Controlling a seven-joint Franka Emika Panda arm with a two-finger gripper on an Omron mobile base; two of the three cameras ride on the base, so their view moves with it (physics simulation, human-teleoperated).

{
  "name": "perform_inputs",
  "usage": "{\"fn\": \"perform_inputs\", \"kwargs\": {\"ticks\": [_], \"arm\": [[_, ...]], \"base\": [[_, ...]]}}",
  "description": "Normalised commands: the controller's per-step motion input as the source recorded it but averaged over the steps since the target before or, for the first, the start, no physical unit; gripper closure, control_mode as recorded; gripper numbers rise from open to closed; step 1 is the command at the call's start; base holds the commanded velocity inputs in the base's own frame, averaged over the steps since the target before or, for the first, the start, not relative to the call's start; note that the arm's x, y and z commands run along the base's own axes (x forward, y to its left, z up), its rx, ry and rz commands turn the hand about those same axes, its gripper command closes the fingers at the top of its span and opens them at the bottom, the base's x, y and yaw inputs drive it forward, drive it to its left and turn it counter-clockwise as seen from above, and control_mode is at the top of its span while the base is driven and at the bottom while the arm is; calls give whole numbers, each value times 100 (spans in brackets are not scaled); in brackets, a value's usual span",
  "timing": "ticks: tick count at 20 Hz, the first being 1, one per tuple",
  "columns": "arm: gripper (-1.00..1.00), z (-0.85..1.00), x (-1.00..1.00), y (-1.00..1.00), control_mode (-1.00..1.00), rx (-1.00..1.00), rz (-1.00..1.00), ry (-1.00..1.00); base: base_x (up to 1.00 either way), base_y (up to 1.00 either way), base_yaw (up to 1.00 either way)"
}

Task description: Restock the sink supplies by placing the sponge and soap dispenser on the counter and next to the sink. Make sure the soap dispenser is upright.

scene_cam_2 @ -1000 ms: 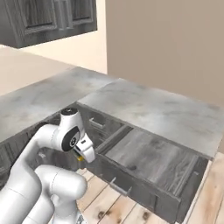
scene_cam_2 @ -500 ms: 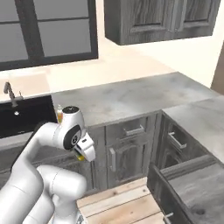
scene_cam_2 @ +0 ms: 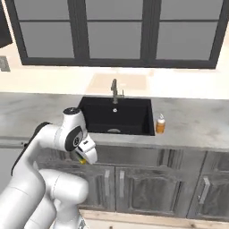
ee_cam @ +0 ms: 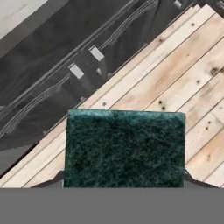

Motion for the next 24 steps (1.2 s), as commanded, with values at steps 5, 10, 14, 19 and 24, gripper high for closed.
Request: {"fn": "perform_inputs", "kwargs": {"ticks": [5, 10, 14, 19, 24], "arm": [[100, 0, 0, 0, 100, 0, 0, 0], [100, 0, 19, 1, -100, 0, 1, 0], [100, 0, 100, 0, -100, 1, 0, 0], [100, 0, 100, -36, -100, 6, 0, 8], [100, 0, 100, -5, -100, 4, 2, 15]], "base": [[26, 97, 51], [75, 31, 17], [0, 0, 0], [0, 0, 0], [0, 0, 0]]}}
